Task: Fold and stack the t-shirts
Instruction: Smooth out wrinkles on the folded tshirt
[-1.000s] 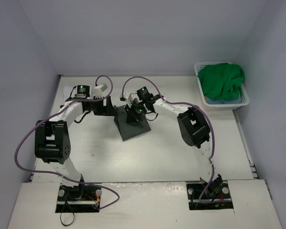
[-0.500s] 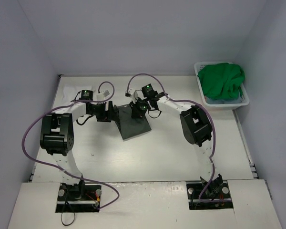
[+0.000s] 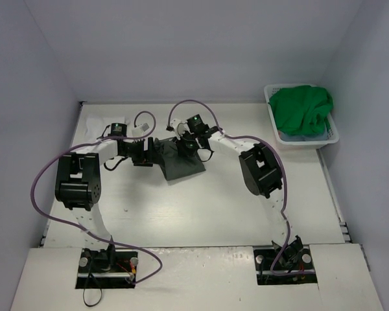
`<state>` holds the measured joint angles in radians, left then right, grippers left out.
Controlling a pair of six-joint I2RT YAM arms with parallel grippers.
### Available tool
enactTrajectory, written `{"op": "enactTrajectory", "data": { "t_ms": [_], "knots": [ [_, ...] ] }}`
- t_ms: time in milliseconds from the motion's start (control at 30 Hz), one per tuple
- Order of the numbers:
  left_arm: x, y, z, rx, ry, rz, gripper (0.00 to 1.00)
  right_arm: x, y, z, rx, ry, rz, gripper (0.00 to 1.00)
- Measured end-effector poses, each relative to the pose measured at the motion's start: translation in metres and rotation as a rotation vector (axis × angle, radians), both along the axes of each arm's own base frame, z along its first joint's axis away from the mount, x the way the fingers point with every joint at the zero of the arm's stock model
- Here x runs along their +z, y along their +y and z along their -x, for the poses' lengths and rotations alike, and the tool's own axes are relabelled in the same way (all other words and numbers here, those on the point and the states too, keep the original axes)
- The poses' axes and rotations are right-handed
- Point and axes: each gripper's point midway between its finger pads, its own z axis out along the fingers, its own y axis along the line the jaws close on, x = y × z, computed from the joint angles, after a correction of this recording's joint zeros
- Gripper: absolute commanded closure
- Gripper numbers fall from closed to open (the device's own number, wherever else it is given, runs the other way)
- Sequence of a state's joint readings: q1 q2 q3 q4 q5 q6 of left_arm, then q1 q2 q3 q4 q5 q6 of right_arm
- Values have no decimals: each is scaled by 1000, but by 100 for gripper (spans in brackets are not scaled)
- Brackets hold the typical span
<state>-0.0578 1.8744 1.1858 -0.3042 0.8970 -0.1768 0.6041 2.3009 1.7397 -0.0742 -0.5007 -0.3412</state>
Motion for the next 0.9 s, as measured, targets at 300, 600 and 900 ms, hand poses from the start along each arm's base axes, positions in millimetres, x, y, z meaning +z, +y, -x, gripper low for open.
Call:
{"op": "enactTrajectory", "data": {
  "t_ms": [300,600,900],
  "knots": [
    [-14,-4,0,3,49,30,32,0,3,-24,-73,-92,43,94],
    [-11,-15,-30,19,56,112,27,0,-11,-35,-115,-77,34,95],
    [-10,-20,-75,82,17,89,26,1,-13,-35,-103,-62,15,96]
  ]
}}
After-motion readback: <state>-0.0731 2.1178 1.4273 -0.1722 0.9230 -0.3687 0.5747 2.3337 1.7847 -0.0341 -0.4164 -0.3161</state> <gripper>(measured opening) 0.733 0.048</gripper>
